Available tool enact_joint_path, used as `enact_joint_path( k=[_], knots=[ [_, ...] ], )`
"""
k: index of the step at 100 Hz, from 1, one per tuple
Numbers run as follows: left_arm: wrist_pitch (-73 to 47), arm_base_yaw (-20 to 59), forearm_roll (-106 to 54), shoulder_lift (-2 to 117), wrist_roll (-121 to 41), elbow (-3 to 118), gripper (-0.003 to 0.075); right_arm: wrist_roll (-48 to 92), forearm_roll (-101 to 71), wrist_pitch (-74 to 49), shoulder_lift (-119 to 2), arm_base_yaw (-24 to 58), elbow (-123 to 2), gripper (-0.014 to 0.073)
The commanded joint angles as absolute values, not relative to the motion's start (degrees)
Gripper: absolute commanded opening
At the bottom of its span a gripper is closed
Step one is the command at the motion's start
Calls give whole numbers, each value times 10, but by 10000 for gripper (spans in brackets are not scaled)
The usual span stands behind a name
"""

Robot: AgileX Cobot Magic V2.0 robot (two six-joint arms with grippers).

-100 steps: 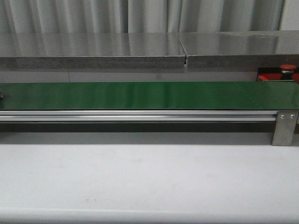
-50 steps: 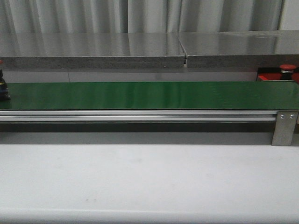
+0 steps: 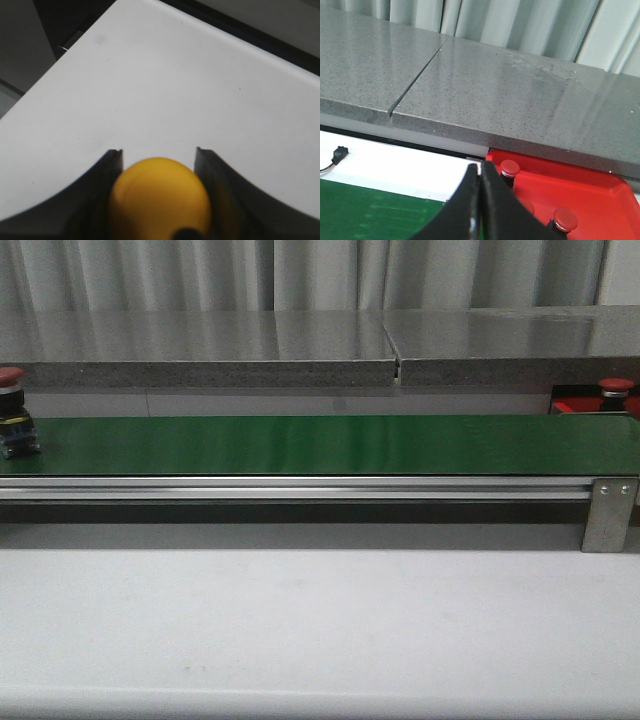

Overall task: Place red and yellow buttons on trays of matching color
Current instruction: 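Move the left gripper to a yellow push-button and grasp it, then set the yellow button on the green belt and release it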

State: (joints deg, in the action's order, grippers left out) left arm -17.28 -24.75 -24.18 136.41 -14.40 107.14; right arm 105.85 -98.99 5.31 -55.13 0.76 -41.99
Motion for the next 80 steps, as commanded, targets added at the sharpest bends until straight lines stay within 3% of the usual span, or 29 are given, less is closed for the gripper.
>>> enact_joint_path(
  k=[1, 5, 80],
  knots=[
    [-140, -248, -250, 1324, -142, 1091, 62, 1062, -987, 45, -541, 6, -441, -68],
    [-144, -248, -250, 1324, -142, 1091, -19, 1062, -987, 45, -541, 6, -441, -68],
    [-350, -237, -302, 1097, -142, 1077, -20, 1062, -987, 45, -541, 6, -441, -68]
  ],
)
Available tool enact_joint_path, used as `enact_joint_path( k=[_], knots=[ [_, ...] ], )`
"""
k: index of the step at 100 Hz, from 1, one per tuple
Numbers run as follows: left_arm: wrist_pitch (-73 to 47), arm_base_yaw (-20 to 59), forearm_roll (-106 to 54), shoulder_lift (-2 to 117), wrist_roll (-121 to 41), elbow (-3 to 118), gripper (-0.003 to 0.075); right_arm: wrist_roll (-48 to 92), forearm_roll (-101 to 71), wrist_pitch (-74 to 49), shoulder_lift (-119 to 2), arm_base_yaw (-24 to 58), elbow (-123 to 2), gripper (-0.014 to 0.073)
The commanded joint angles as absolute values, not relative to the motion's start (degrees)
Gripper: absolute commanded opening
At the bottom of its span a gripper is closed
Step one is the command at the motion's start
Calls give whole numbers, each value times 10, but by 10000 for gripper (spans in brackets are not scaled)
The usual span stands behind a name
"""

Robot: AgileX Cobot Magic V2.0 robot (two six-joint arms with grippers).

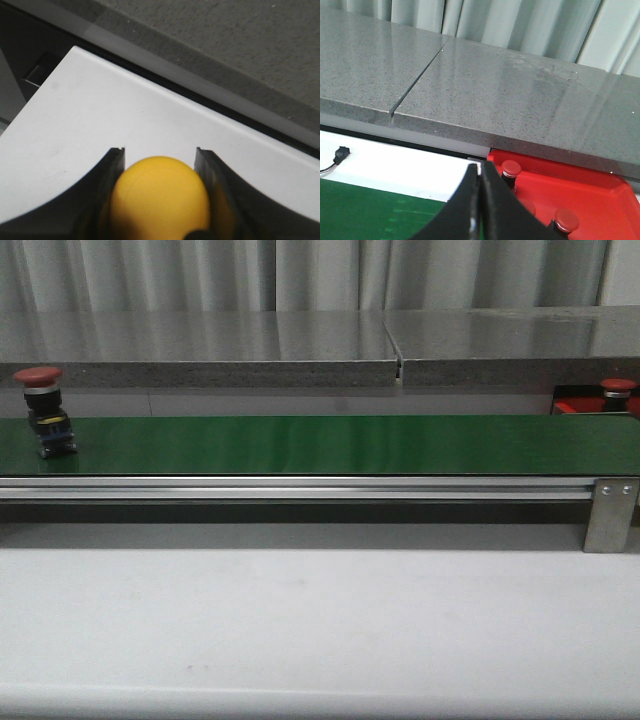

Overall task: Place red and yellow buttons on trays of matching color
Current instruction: 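Set the yellow button on the green belt and release it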

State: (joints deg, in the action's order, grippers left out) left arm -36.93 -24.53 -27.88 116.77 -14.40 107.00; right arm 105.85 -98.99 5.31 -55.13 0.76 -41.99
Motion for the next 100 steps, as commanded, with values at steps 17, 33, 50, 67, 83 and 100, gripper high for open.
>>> enact_joint_path(
  k=[17, 33, 50, 67, 83, 100],
  knots=[
    [-332, -217, -306, 1021, -142, 1000, -20, 1062, -987, 45, -541, 6, -441, -68],
    [-260, -187, -313, 956, -144, 873, -20, 1062, -987, 45, -541, 6, -441, -68],
    [-181, -144, -313, 916, -144, 750, -20, 1062, -987, 45, -541, 6, -441, -68],
    [-128, -116, -321, 916, -144, 689, -20, 1062, -987, 45, -541, 6, -441, -68],
    [-104, -109, -345, 925, -144, 674, -20, 1062, -987, 45, -541, 6, -441, -68],
    [-104, -109, -358, 954, -144, 674, -20, 1062, -987, 45, -541, 6, -441, -68]
  ],
)
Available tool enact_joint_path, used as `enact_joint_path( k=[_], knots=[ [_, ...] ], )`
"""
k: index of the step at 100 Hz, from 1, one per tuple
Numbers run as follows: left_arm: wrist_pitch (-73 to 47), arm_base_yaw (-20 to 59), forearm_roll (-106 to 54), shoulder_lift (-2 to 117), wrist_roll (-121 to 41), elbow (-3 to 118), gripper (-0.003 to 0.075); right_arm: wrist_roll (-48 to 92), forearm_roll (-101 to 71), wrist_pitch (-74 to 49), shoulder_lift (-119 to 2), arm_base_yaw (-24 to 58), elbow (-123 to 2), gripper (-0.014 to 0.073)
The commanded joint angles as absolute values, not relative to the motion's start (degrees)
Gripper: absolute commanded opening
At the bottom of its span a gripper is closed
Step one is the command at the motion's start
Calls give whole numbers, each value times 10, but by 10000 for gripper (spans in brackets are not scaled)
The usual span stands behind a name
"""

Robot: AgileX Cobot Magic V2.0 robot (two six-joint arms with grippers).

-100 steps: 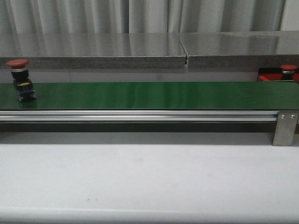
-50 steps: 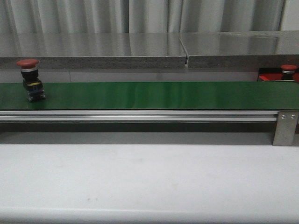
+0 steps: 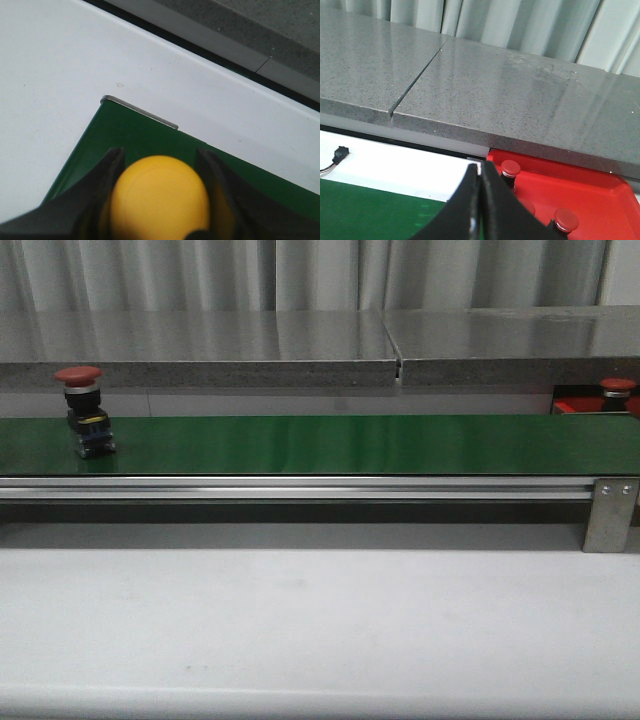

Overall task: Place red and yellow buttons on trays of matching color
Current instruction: 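Set the yellow button on the green belt and release it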

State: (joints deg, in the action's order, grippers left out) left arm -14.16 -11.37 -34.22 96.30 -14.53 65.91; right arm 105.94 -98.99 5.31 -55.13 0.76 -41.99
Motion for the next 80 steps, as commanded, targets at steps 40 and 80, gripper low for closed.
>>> enact_joint_path(
  k=[40, 80],
  knots=[
    [-108, -109, -363, 983, -144, 674, 53, 1062, -987, 45, -541, 6, -441, -68],
    [-133, -109, -363, 978, -158, 676, 563, 1062, -987, 45, -541, 6, -441, -68]
  ],
)
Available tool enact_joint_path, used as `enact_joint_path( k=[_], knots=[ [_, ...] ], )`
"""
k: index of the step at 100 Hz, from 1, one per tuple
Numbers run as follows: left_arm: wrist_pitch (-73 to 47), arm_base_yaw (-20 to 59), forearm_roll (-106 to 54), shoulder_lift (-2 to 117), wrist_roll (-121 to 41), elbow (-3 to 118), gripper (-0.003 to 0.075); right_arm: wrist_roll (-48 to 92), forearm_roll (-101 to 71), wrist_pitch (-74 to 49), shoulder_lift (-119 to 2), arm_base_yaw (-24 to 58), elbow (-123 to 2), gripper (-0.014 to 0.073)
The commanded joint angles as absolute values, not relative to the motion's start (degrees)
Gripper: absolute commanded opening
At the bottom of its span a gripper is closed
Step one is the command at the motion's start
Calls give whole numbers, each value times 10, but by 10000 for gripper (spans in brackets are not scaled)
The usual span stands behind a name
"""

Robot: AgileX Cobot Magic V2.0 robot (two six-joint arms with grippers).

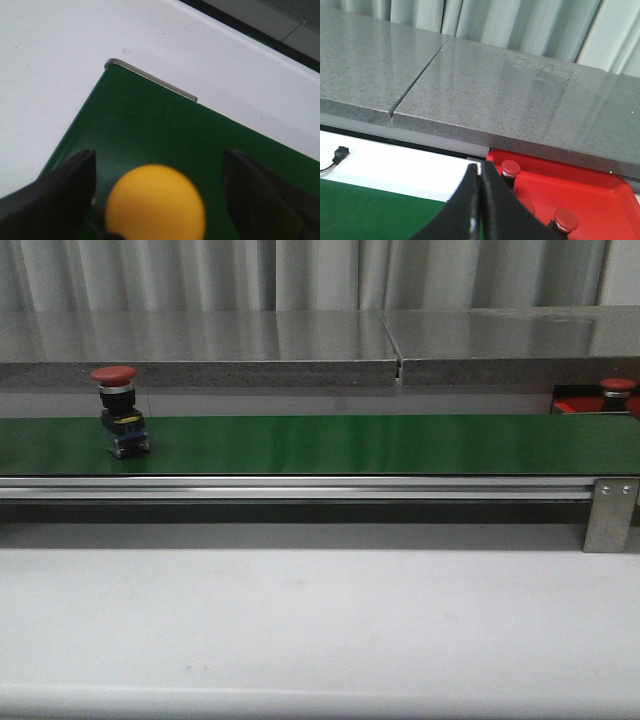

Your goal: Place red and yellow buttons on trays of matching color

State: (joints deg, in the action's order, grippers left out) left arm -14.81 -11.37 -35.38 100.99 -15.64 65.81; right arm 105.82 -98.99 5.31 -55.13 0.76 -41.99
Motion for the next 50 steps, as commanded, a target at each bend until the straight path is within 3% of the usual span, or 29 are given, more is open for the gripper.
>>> enact_joint_path(
  k=[1, 50],
  knots=[
    [-133, -109, -363, 976, -158, 677, 563, 1062, -987, 45, -541, 6, -441, -68],
    [-198, -109, -363, 821, -204, 679, 563, 1062, -987, 45, -541, 6, -441, -68]
  ],
)
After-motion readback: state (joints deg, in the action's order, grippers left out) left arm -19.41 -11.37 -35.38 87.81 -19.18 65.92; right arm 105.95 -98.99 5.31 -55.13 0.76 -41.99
